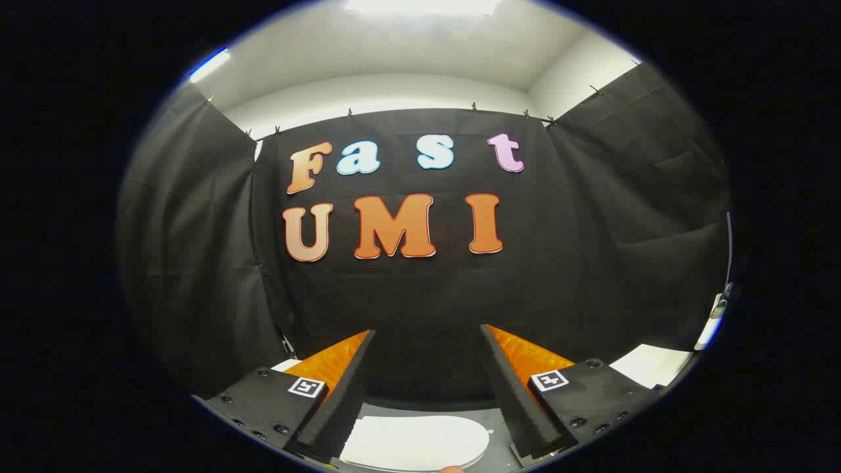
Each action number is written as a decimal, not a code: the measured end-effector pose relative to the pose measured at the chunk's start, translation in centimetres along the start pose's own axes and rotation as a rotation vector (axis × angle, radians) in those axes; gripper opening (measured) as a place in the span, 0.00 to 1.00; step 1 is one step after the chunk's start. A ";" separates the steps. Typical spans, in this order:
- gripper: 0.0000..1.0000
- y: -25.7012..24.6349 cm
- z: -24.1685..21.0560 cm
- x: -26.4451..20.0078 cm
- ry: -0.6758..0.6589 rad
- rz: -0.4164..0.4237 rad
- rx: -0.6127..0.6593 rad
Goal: Open the toilet lid.
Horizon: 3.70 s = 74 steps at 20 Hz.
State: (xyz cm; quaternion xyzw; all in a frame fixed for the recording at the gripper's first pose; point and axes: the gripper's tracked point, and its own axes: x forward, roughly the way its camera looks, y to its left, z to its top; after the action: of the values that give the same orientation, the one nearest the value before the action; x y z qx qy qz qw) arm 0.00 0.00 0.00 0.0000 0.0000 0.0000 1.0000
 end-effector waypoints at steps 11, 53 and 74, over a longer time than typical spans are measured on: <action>0.98 -0.2 0.3 -1.3 -0.011 0.001 0.006; 0.98 -9.9 -30.3 0.7 0.286 -0.178 0.144; 0.99 -12.4 -55.8 -8.3 0.758 -0.187 0.756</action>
State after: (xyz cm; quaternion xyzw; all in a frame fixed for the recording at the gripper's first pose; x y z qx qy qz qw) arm -8.34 -12.38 -55.79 0.3595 0.3605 -0.0889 0.8561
